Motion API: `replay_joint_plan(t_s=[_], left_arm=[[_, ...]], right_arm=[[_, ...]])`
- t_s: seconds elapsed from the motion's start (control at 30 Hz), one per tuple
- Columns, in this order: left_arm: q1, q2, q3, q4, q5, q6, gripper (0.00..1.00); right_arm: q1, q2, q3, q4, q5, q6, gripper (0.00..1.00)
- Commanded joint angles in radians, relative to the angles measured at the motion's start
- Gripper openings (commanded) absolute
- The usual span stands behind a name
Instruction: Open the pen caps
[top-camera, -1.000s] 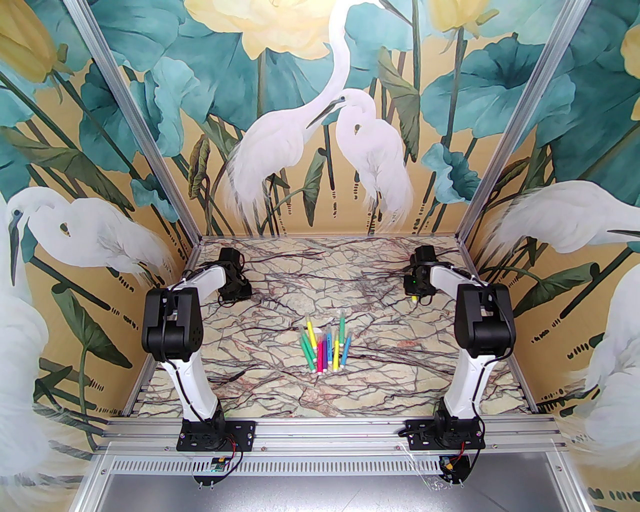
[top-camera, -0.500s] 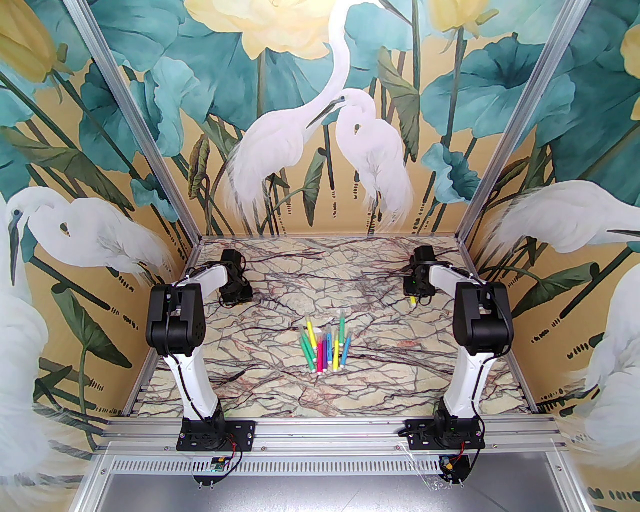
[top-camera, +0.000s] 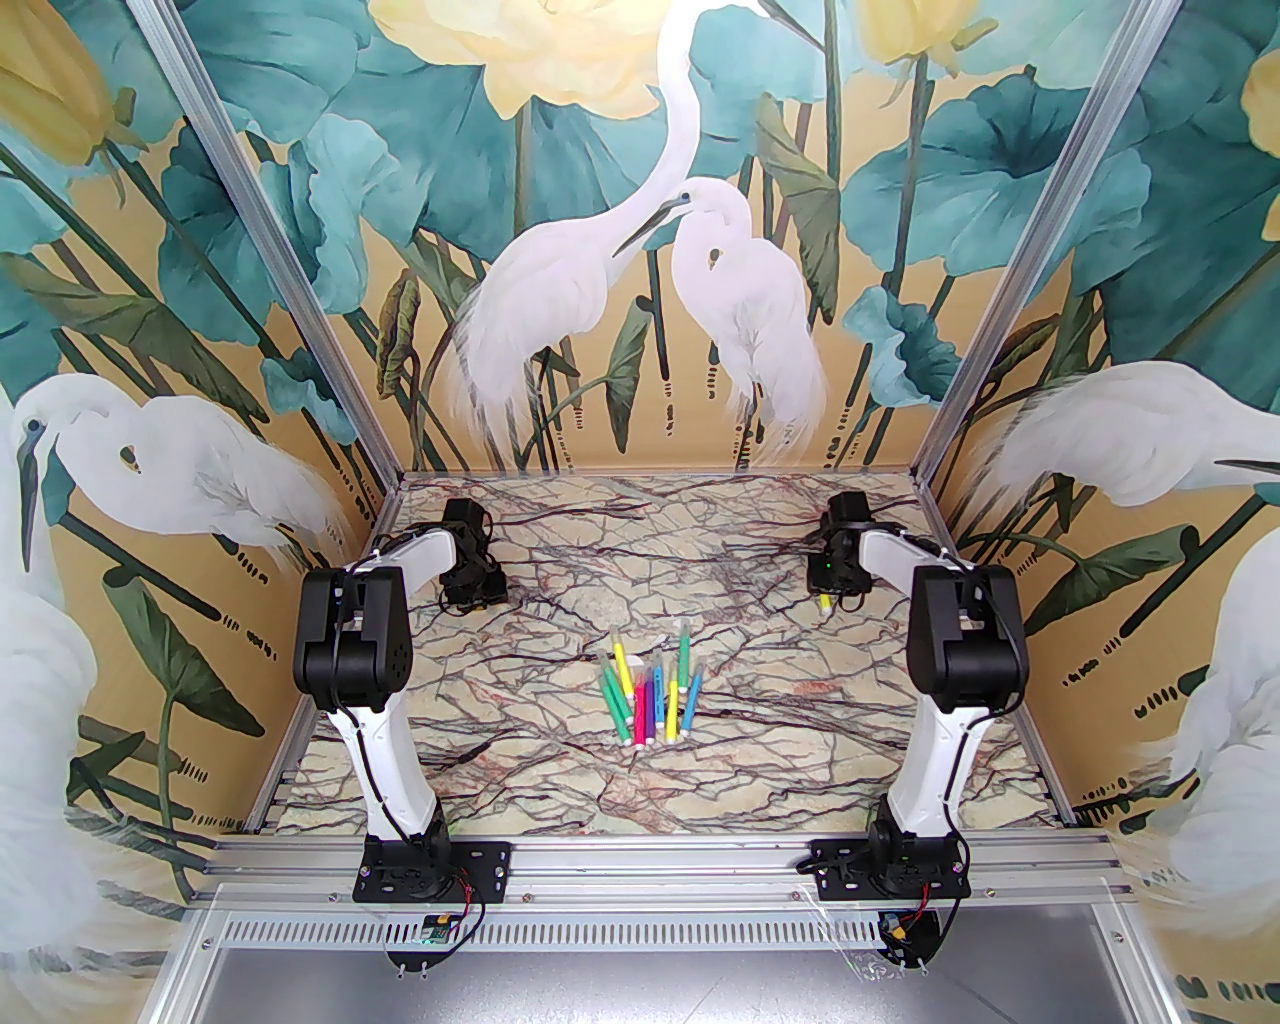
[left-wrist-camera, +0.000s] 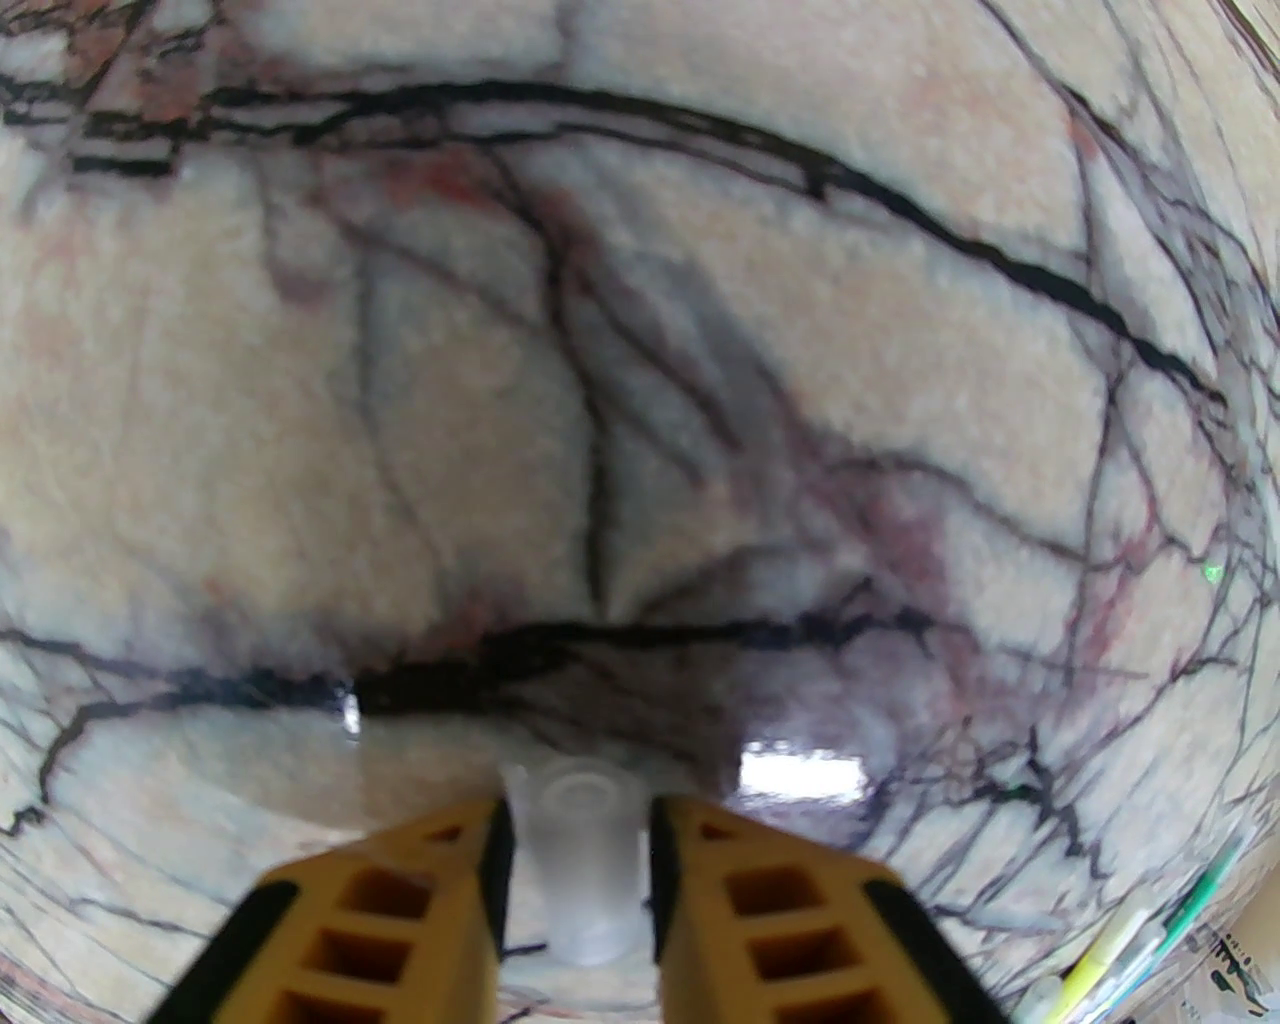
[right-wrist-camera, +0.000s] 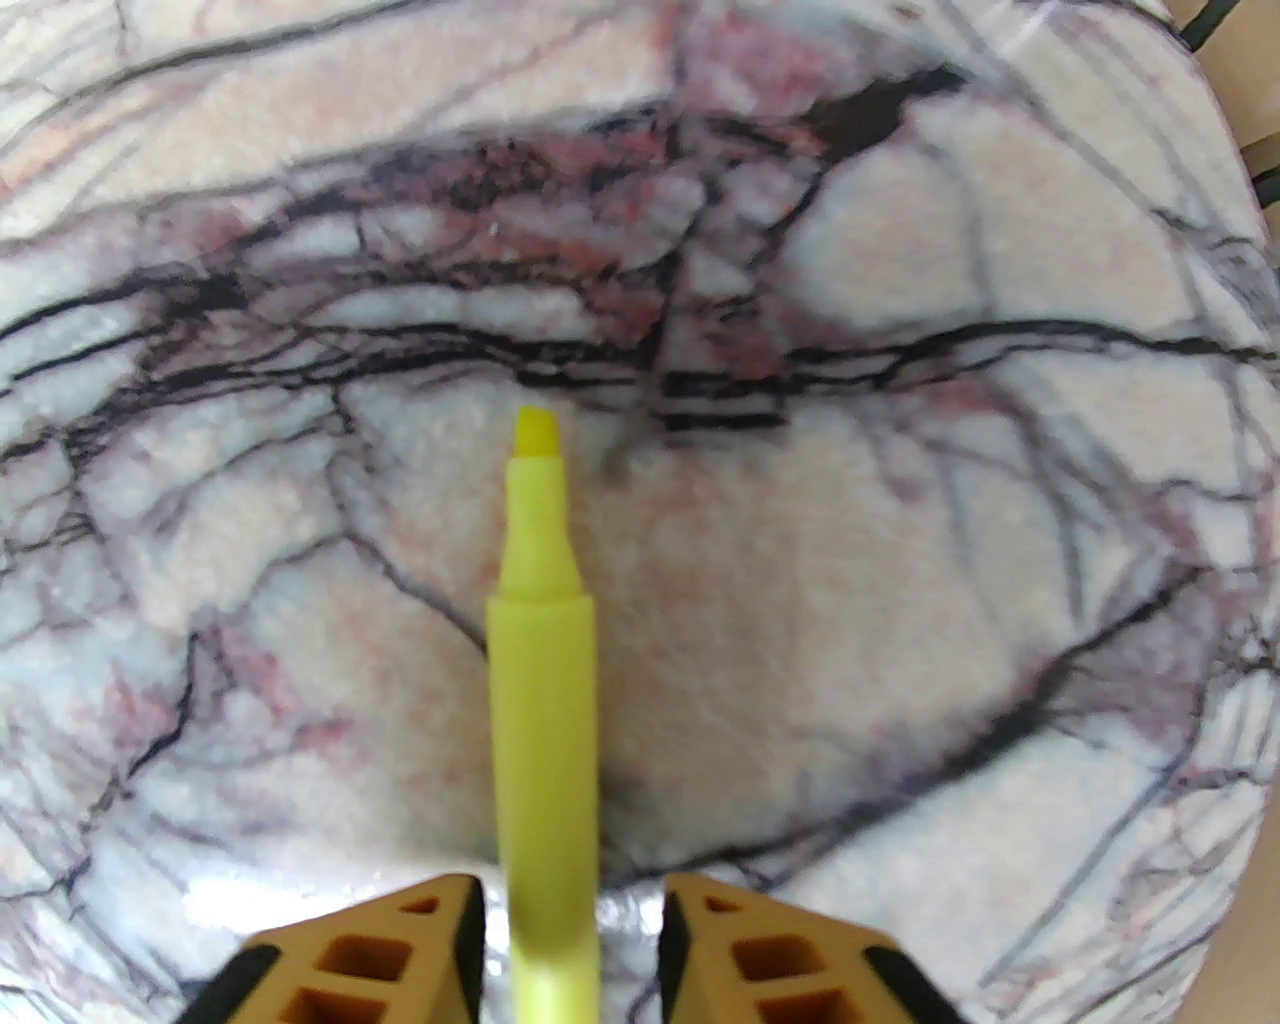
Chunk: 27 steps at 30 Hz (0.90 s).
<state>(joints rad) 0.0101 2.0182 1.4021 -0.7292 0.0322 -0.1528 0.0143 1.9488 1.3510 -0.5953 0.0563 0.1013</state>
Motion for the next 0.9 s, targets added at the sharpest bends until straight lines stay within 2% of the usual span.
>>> replay_joint_plan(t_s=[0.0, 0.27, 0.47, 0.67, 0.87], left_arm=[[0.007, 0.018, -0.001, -0.016, -0.011, 0.006, 0.35], [0.005, -0.153, -0.067, 0.025, -0.003, -0.023, 0.52], [-0.012, -0.327, -0.156, 0.111, 0.106, -0.045, 0.62], [-0.086, -0.442, -0.245, 0.185, 0.222, -0.076, 0.71], [-0.153, -0.559, -0.401, 0.380, 0.381, -0.169, 0.73]], right_arm=[[0.042, -0.079, -0.003, -0.045, 0.038, 0.007, 0.38], [0.202, -0.213, -0.064, -0.103, 0.027, 0.078, 0.45], [0.337, -0.311, -0.135, -0.140, -0.024, 0.157, 0.50], [0.497, -0.402, -0.212, -0.185, -0.035, 0.255, 0.53], [0.607, -0.467, -0.262, -0.191, -0.037, 0.369, 0.57]])
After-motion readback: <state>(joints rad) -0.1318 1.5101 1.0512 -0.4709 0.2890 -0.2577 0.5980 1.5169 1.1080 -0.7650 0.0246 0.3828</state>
